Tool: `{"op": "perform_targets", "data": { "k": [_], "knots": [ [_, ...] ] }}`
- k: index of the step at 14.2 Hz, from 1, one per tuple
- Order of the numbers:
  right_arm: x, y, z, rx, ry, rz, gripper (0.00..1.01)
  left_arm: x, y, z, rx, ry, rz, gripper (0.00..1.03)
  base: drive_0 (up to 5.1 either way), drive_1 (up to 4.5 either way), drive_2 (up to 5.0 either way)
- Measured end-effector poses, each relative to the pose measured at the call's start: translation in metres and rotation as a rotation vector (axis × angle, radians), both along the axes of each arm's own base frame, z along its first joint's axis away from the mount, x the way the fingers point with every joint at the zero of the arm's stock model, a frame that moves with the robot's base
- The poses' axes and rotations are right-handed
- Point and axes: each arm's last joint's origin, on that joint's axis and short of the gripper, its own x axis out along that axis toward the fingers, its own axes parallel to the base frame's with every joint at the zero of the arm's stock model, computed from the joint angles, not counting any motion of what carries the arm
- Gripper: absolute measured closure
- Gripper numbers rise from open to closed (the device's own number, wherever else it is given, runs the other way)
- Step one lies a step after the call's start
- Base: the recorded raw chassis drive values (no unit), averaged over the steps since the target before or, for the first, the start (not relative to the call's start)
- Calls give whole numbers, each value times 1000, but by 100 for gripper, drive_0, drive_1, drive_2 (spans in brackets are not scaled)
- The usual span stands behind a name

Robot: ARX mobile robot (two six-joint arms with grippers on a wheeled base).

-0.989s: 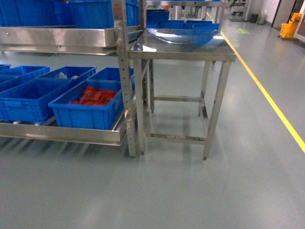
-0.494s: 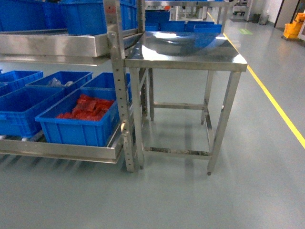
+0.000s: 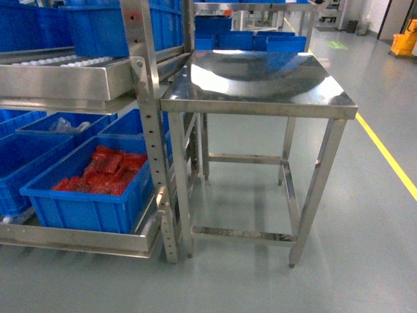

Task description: Pick blue part to blue bin on bottom shelf

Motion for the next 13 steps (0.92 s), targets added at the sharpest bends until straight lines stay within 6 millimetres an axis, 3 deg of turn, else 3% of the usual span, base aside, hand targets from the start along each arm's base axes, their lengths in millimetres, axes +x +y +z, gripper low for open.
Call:
{"op": "perform_targets", "data": {
  "k": [10,13],
  "knots": [
    [0,0,0,0,-2,0,3,0,0,0,0,-1,0,59,2,420,-416],
    [0,0,0,0,-2,0,3,0,0,0,-1,-2,1,59,0,0,0]
  ]
}}
